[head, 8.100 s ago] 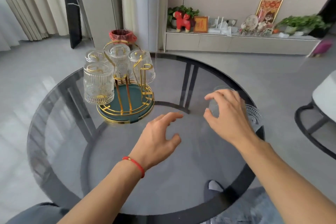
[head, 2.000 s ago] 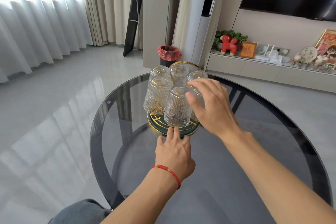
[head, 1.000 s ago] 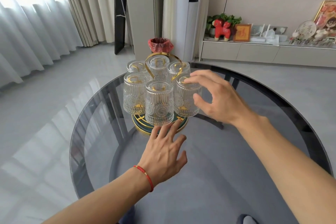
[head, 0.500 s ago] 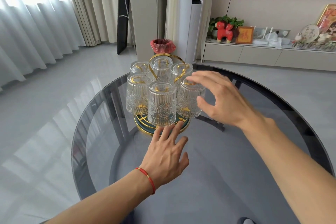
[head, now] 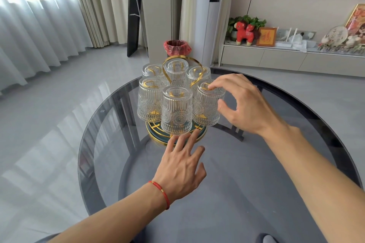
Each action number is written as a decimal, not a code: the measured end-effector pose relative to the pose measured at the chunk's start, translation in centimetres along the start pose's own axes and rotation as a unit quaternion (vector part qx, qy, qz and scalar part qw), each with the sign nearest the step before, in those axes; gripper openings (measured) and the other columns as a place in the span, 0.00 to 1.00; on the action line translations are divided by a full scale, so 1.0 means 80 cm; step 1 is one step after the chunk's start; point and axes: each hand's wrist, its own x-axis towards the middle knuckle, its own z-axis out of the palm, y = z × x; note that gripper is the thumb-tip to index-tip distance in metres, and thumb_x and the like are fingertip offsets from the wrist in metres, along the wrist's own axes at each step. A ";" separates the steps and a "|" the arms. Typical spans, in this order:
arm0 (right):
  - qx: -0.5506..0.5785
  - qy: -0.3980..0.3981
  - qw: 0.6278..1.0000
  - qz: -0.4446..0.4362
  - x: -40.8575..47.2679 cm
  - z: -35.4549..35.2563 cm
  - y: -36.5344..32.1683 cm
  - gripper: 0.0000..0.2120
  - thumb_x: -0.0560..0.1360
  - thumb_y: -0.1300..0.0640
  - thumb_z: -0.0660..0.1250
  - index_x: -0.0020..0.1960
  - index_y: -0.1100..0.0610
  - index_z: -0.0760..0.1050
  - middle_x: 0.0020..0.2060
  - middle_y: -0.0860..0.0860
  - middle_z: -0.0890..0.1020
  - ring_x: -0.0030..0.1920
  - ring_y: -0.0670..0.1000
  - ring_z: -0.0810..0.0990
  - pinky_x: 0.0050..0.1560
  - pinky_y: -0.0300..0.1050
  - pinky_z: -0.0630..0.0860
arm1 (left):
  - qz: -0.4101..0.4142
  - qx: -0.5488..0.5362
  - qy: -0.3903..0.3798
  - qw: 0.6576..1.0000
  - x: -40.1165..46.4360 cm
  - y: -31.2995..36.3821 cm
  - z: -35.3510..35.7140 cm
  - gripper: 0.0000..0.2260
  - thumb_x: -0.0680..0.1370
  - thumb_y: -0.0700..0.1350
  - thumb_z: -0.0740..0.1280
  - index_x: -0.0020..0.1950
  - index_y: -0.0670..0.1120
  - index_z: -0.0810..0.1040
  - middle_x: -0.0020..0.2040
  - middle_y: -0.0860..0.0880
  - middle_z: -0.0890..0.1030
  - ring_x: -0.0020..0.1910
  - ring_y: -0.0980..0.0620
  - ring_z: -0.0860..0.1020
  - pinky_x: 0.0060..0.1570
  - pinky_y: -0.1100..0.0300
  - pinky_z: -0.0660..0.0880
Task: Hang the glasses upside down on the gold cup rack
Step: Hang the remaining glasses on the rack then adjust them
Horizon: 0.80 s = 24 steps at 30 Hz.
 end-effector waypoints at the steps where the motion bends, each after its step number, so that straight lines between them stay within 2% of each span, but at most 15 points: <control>1: 0.000 0.001 1.000 0.000 0.000 0.000 0.000 0.17 0.76 0.57 0.66 0.64 0.54 0.80 0.62 0.50 0.81 0.66 0.52 0.76 0.70 0.51 0.72 | -0.001 0.000 0.001 1.000 0.000 0.001 0.000 0.20 0.79 0.56 0.60 0.63 0.47 0.80 0.77 0.39 0.71 0.72 0.37 0.71 0.72 0.38 0.66; 4: 0.006 0.004 1.000 0.008 0.000 -0.001 -0.004 0.16 0.76 0.59 0.67 0.64 0.54 0.79 0.62 0.50 0.81 0.66 0.52 0.76 0.70 0.47 0.71 | -0.003 0.000 0.003 1.000 0.000 0.002 0.000 0.19 0.79 0.55 0.60 0.63 0.46 0.80 0.78 0.39 0.70 0.72 0.37 0.70 0.72 0.38 0.66; 8: 0.043 0.045 0.996 0.058 0.003 -0.001 -0.011 0.16 0.78 0.57 0.66 0.65 0.54 0.78 0.62 0.48 0.80 0.64 0.45 0.76 0.66 0.28 0.64 | -0.009 -0.005 0.001 1.000 0.000 0.004 0.001 0.20 0.79 0.55 0.59 0.62 0.46 0.80 0.78 0.39 0.70 0.72 0.37 0.70 0.72 0.37 0.66; 10: 0.056 0.080 0.991 0.094 0.005 0.002 -0.013 0.16 0.78 0.56 0.65 0.66 0.54 0.78 0.61 0.47 0.80 0.62 0.43 0.75 0.65 0.32 0.67 | -0.010 -0.012 0.001 1.000 0.000 0.004 0.000 0.19 0.79 0.55 0.59 0.61 0.46 0.80 0.78 0.39 0.70 0.71 0.37 0.70 0.72 0.38 0.66; 13: 0.118 0.116 0.969 0.181 0.016 0.010 -0.020 0.19 0.79 0.55 0.64 0.70 0.54 0.75 0.64 0.49 0.80 0.64 0.46 0.77 0.66 0.45 0.73 | -0.014 -0.016 -0.002 1.000 0.001 0.004 -0.001 0.18 0.78 0.55 0.60 0.60 0.46 0.80 0.78 0.40 0.69 0.71 0.38 0.70 0.72 0.40 0.65; 15: 0.138 0.090 0.963 0.212 0.031 0.015 -0.024 0.20 0.81 0.55 0.62 0.72 0.53 0.73 0.68 0.50 0.79 0.68 0.48 0.75 0.69 0.48 0.71 | -0.016 -0.020 -0.003 1.000 0.001 0.004 -0.002 0.17 0.77 0.54 0.61 0.59 0.46 0.81 0.78 0.40 0.70 0.71 0.38 0.71 0.72 0.41 0.64; 18: 0.125 -0.015 0.973 0.192 0.061 0.013 -0.020 0.24 0.81 0.51 0.54 0.73 0.54 0.74 0.73 0.49 0.76 0.73 0.47 0.70 0.73 0.47 0.65 | -0.016 -0.027 -0.008 0.999 0.001 0.004 -0.005 0.18 0.78 0.54 0.61 0.60 0.47 0.81 0.79 0.41 0.69 0.72 0.38 0.70 0.72 0.41 0.64; 21: 0.150 -0.090 0.964 0.202 0.084 0.005 -0.006 0.26 0.81 0.49 0.50 0.73 0.51 0.76 0.74 0.50 0.76 0.72 0.45 0.70 0.70 0.46 0.64 | -0.016 -0.025 -0.011 0.999 0.001 0.004 -0.006 0.18 0.78 0.54 0.60 0.60 0.47 0.80 0.79 0.41 0.69 0.72 0.38 0.70 0.72 0.40 0.64; 24: 0.172 -0.115 0.960 0.190 0.093 0.006 0.002 0.25 0.82 0.48 0.49 0.68 0.49 0.81 0.72 0.49 0.79 0.68 0.42 0.72 0.64 0.42 0.65 | -0.018 -0.026 -0.009 0.999 0.001 0.004 -0.006 0.17 0.77 0.54 0.61 0.58 0.47 0.81 0.79 0.41 0.69 0.70 0.38 0.72 0.72 0.41 0.64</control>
